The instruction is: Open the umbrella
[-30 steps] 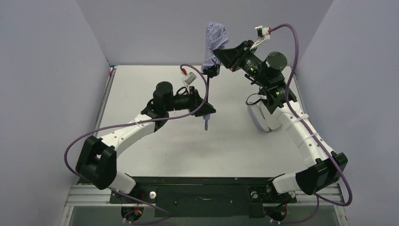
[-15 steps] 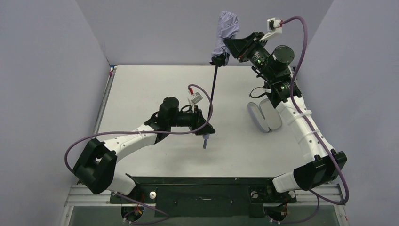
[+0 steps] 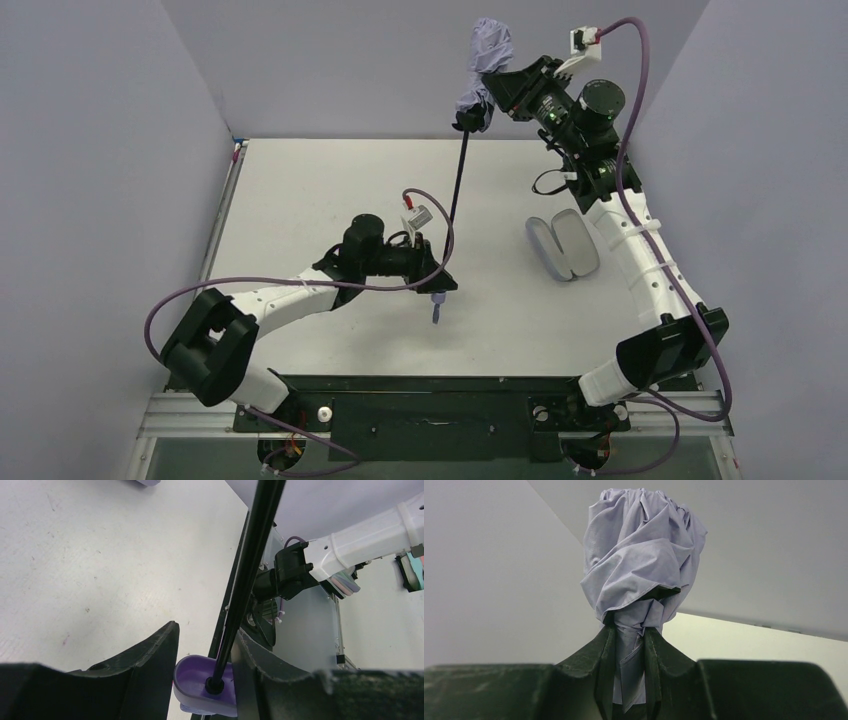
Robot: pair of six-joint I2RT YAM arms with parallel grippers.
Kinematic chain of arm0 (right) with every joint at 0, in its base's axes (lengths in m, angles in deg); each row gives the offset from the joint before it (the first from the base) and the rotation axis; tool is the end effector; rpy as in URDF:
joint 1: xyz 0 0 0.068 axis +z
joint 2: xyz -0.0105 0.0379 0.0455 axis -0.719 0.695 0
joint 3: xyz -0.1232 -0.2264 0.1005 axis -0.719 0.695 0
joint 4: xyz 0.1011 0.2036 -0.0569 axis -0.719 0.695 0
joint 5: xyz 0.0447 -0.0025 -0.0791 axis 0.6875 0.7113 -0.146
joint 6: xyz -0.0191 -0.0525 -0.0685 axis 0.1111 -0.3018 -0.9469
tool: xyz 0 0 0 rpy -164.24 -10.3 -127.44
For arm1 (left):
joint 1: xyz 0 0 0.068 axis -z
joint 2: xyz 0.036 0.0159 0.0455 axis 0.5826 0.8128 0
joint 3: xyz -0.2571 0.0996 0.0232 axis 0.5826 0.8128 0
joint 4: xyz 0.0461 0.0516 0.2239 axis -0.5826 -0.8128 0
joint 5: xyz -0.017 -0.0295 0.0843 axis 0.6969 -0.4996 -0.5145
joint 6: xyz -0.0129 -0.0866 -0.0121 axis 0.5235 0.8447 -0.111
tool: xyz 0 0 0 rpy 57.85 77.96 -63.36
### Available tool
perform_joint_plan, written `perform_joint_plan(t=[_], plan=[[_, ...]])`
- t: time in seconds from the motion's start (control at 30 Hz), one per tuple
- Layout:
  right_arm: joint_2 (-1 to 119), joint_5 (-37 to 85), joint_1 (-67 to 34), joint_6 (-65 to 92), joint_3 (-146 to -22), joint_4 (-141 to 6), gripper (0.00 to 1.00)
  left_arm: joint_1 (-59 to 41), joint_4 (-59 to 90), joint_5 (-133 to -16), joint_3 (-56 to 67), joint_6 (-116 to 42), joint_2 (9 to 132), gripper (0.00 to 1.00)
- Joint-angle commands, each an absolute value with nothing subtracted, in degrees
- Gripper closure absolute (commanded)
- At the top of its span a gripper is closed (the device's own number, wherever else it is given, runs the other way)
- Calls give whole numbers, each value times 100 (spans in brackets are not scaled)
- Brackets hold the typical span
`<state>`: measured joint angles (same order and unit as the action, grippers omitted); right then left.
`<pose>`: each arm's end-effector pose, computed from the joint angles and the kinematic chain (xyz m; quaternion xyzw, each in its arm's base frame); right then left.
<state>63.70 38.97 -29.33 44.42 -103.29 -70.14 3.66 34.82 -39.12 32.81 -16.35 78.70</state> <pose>0.3241 0.1278 0.5038 -0.0326 0.6387 0.4546 0.6200 0.2142 -0.2450 0.2511 0.2642 0.7351 -0.5628 0.2703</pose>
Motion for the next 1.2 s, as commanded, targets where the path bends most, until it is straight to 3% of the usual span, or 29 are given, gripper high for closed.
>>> perform_joint_plan(t=[0.0, 0.13, 0.33, 0.47, 0.77, 1.0, 1.17], plan=[[6291, 2958, -3285, 4353, -11146, -8643, 100, 555, 2901, -3487, 3478, -1848, 8031, 62], [6315, 3063, -3299, 4350, -11135, -8652, 100, 563, 2883, -3564, 3499, -1859, 7980, 61], [6089, 4032, -3134, 4576, -10383, -8840, 100, 349, 2852, -4084, 3260, -1823, 7446, 30], [5772, 4668, -3018, 4537, -9644, -8903, 100, 69, 2856, -3882, 2636, -1771, 7043, 2], [5237, 5810, -2908, 4462, -8691, -8965, 100, -482, 2294, -4209, 1838, -2241, 6132, 3], [5053, 6536, -2548, 4360, -8479, -8910, 100, -1134, 2120, -4096, 837, -2379, 6482, 2], [4900, 6264, -2102, 3425, -8598, -7844, 100, -1072, 2777, -4171, 791, -1628, 6660, 3]])
